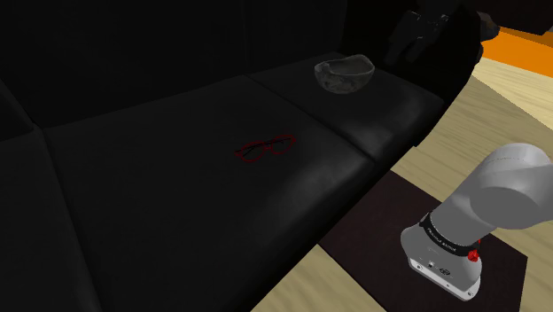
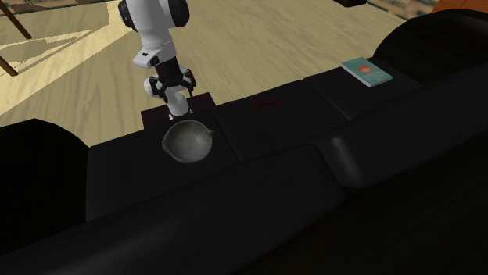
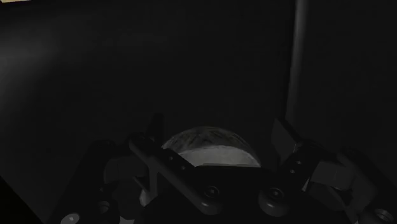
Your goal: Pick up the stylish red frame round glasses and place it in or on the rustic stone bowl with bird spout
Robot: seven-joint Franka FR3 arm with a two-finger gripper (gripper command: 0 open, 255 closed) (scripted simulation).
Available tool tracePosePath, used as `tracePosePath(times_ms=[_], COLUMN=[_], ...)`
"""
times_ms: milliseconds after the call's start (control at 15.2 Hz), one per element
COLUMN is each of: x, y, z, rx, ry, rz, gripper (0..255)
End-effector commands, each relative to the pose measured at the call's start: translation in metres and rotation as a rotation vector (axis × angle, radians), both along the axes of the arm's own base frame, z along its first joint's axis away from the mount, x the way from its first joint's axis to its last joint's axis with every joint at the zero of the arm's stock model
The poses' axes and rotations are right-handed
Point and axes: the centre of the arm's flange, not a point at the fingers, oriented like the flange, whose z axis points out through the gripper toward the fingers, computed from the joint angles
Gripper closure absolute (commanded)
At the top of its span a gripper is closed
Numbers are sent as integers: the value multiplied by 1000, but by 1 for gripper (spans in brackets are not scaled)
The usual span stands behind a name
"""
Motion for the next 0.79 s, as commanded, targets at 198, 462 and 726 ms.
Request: tracePosePath(times_ms=[198,462,726], x=[31,65,91], y=[27,68,116], z=[-4,-12,-20], rx=[-18,-43,-67], ry=[9,21,33], rz=[143,334,524], gripper=[0,0,0])
